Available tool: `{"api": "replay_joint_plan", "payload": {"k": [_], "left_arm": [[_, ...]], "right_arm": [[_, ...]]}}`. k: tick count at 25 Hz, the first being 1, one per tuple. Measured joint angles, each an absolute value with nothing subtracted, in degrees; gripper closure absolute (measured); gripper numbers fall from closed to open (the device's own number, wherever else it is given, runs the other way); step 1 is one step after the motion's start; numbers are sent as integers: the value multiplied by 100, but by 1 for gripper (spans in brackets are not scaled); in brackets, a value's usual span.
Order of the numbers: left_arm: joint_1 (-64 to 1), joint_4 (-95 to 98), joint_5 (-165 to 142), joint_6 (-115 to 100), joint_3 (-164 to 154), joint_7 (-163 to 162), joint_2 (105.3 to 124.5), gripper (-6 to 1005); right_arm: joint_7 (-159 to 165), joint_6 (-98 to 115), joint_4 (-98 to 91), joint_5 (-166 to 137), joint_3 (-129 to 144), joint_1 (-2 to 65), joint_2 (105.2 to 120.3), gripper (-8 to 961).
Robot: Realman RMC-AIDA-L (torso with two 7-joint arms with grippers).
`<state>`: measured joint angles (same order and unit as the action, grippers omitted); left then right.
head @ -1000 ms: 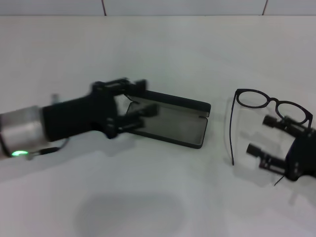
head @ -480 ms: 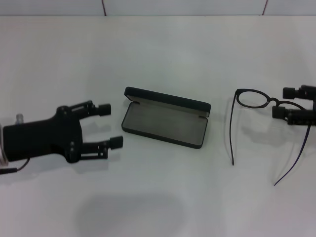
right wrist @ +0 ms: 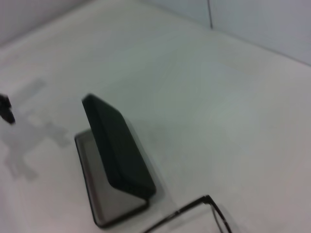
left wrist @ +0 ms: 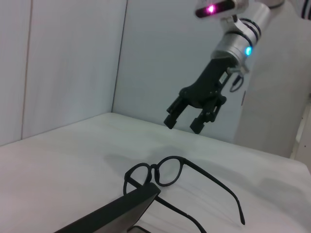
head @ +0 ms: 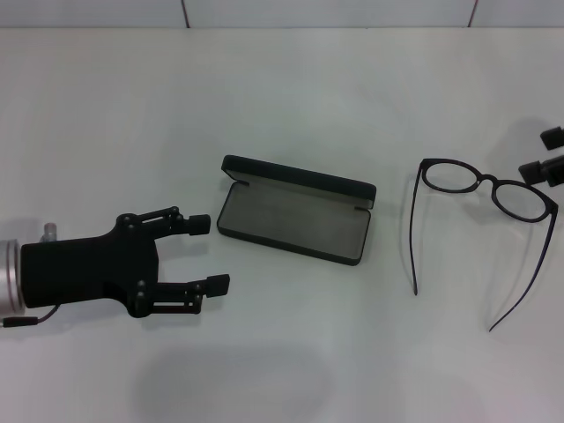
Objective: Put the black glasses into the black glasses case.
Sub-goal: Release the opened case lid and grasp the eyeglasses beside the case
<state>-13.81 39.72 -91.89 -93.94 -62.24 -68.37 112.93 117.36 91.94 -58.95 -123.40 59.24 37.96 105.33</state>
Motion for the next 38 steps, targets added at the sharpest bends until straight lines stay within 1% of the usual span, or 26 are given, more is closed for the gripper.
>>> {"api": "replay_joint_plan", "payload": {"k": [2, 3, 5, 9, 11, 13, 20, 26, 37, 38], "left_arm": [[-1406, 3953, -9196, -9395, -6228, -6837, 11298, 126], [-1415, 3946, -9201, -9396, -6231, -6837, 11301, 126], [-1429, 3940, -9238, -9396, -6236, -6837, 11327, 127], [-1433, 3942, -9274, -9396, -6234, -6838, 11370, 127], [-1438, 3937, -9274, -9396, -6246, -6845, 11375, 127], [-1440, 3935, -9275, -9397, -6260, -6855, 11381, 127], [-1442, 3937, -9407, -9393, -6231, -6841, 11457, 127], [-1442, 3929, -9413, -9392, -6232, -6847, 11461, 127], [-1442, 3928, -9413, -9393, -6231, -6838, 11480, 126], [-1441, 3928, -9413, -9392, -6231, -6838, 11480, 126]], "right_arm": [[11749, 9263, -5869, -12648, 5937, 4021, 10526, 166], [11733, 9286, -5823, -13015, 5961, 4222, 10544, 166], [11660, 9283, -5766, -13369, 5994, 4407, 10592, 168], [11305, 9188, -5604, -13798, 6021, 4724, 10846, 171], [11174, 9012, -5544, -13982, 6078, 4808, 11006, 173], [11122, 8845, -5432, -14125, 6218, 4863, 11109, 174], [11107, 8202, -4892, -14496, 6610, 4936, 11310, 180], [11097, 7953, -4711, -14530, 6672, 4982, 11345, 185], [11219, 7768, -4599, -14576, 6646, 5103, 11322, 194], [11230, 7767, -4571, -14577, 6647, 5120, 11317, 208]]}}
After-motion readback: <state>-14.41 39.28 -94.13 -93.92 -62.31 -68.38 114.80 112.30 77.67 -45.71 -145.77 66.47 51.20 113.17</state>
